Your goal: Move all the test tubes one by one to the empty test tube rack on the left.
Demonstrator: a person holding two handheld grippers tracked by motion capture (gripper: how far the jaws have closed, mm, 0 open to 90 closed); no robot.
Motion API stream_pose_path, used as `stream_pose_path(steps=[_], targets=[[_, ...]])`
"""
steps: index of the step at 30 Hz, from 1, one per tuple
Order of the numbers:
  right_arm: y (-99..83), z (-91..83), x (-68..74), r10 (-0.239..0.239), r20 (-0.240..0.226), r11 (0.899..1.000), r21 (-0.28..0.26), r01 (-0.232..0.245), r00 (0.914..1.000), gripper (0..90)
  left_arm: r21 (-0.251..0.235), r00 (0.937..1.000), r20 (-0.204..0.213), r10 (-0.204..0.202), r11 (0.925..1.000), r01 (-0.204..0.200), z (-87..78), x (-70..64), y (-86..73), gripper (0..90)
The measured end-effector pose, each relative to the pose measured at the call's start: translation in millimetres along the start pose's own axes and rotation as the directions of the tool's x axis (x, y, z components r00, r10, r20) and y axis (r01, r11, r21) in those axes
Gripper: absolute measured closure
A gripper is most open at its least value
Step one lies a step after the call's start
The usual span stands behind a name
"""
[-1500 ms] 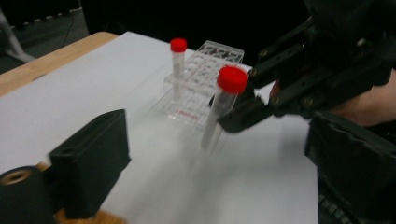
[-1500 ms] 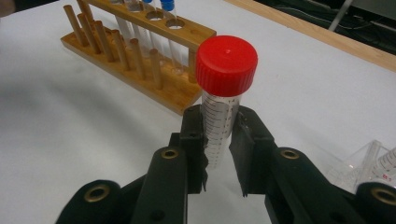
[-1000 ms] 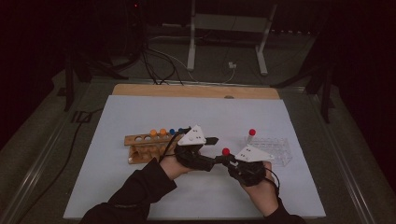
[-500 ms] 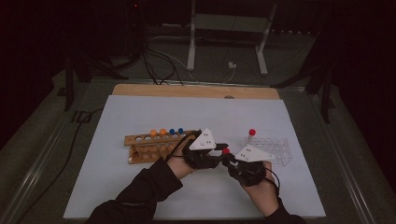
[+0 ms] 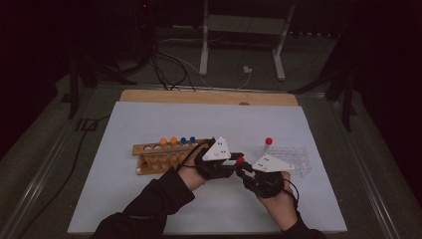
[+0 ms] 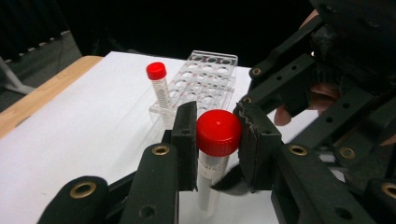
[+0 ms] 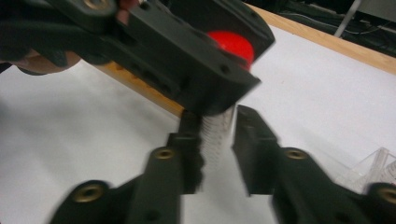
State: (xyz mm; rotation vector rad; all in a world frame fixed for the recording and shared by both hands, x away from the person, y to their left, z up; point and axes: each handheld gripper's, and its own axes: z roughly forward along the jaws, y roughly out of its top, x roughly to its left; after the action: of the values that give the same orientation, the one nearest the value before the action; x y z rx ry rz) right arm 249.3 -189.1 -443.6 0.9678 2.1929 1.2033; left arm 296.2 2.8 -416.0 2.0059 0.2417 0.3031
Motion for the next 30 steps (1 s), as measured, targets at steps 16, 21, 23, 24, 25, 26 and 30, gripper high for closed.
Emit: stream_pose_path(steps=[16,21,23,24,25,26,30], targets=[[-0.4,-8.2,-11.6,0.067,0.015,0.995,-0.073,-0.066,0.9976,13.7,-0.009,0.9974,-0.067,-0.027,0.9996,0.026,-37.2,16.6,3.9,71.4],[0.0,-9.9,-14.1,0.077,0.033,0.994,-0.081,-0.075,0.9964,2.3,-0.009,0.9941,-0.105,-0.029,0.9996,0.028,-53.0,20.5,3.5,71.3],[-0.6,-11.2,-15.7,0.074,0.013,0.994,-0.086,-0.072,0.9972,1.4,-0.006,0.9923,-0.119,-0.033,0.9995,0.032,-60.0,22.9,3.1,71.4],[-0.8,-11.8,-16.0,0.074,0.015,0.993,-0.091,-0.072,0.9972,0.0,-0.003,0.9916,-0.125,-0.034,0.9994,0.033,-63.7,24.2,2.9,71.3],[-0.8,-12.4,-16.6,0.073,0.007,0.993,-0.092,-0.073,0.9973,0.0,0.001,0.9907,-0.132,-0.032,0.9995,0.033,-67.2,25.2,2.5,71.4],[-0.8,-13.0,-16.9,0.072,0.0,0.993,-0.091,-0.071,0.9974,0.0,0.0,0.9893,-0.142,-0.034,0.9994,0.035,-70.7,26.2,2.1,71.4],[-0.4,-14.6,-17.1,0.07,-0.005,0.993,-0.097,-0.07,0.9976,0.0,0.004,0.9845,-0.17,-0.041,0.9991,0.043,-85.6,29.8,0.6,71.4]])
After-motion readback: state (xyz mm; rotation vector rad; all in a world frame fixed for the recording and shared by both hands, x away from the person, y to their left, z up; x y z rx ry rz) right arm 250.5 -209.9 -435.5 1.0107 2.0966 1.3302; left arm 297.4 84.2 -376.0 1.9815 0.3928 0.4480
